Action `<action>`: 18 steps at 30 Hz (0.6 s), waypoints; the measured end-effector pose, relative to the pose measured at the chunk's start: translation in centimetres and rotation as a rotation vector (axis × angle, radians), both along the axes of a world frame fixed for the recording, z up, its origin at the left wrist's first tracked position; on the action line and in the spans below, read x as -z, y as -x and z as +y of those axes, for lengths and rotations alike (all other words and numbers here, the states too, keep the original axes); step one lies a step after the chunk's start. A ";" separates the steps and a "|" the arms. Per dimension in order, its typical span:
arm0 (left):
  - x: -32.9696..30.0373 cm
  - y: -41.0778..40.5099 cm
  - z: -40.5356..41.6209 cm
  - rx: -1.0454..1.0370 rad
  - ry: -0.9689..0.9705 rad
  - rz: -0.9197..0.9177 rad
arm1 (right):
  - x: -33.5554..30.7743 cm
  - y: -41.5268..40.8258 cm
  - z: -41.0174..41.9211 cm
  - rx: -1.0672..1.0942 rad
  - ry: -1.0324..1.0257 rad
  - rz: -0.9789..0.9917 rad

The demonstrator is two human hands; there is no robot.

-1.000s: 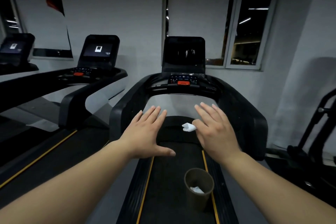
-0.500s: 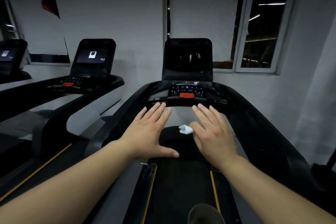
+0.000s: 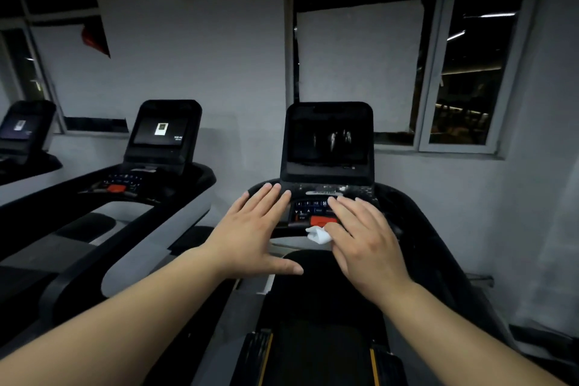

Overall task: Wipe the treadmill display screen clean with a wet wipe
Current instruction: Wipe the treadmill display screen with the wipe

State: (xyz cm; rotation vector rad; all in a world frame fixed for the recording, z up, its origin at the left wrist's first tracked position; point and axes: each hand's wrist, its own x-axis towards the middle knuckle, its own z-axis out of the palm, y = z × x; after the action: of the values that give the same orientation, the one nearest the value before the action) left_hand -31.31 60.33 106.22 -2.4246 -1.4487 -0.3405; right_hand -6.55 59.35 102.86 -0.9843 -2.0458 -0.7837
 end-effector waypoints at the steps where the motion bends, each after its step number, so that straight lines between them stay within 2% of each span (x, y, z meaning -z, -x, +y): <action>1: -0.8 0.0 0.8 0.001 -0.008 -0.006 | -0.8 0.0 0.7 -0.001 -0.014 0.005; 8: -3.5 0.7 7.1 0.030 -0.039 -0.020 | -3.9 0.7 6.7 0.007 -0.075 -0.032; 18: -5.6 6.4 21.3 0.051 -0.040 0.007 | -6.3 5.4 19.8 0.099 -0.058 -0.078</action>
State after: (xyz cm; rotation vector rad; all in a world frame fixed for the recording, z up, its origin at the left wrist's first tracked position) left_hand -37.74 81.64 111.83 -2.4321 -1.3659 -0.3682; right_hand -11.94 79.15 109.20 -1.0432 -2.0409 -0.9414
